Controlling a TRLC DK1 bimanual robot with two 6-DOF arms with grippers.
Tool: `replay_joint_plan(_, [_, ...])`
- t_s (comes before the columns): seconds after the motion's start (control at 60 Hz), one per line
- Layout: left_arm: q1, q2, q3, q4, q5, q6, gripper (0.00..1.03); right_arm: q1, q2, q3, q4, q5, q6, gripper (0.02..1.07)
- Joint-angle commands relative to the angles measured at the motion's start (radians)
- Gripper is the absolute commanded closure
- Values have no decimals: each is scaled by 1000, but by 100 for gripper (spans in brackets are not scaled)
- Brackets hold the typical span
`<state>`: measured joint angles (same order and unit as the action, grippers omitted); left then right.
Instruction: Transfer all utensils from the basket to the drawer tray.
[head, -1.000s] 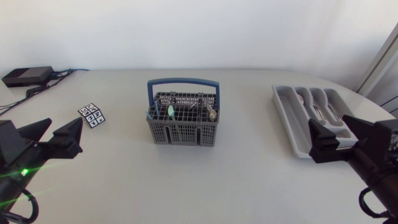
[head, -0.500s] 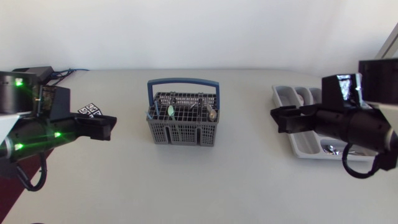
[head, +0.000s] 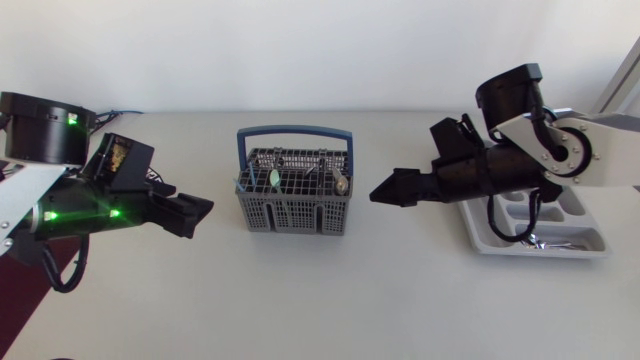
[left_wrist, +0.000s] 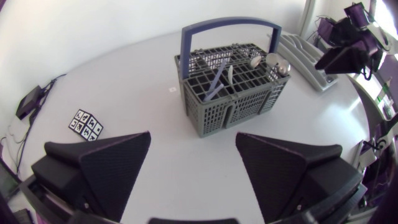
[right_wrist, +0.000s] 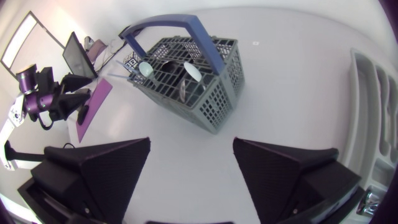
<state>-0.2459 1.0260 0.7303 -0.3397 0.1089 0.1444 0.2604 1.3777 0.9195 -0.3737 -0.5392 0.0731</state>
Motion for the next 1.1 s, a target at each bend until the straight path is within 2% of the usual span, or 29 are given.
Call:
replay_joint_plan(0.0, [-10, 13, 24, 5, 17, 44, 9, 28, 52, 51, 21, -7, -16, 22])
replay_joint_plan(0.15, [-16, 13, 31, 7, 44, 52, 9, 73, 119, 96, 64, -7, -7, 38])
replay_joint_plan(0.35, [-21, 13, 35, 8, 63, 64, 9, 91, 190, 151, 85, 10, -7, 40])
replay_joint_plan(0.45, [-24, 13, 35, 11, 63, 64, 9, 92, 231, 183, 88, 10, -13, 48])
replay_joint_plan(0.933, [-29, -4, 21, 18, 64, 70, 9, 149, 346, 260, 114, 97, -1, 62])
replay_joint_plan(1.083, [-29, -10, 15, 19, 64, 70, 9, 151, 348, 260, 114, 102, -6, 73])
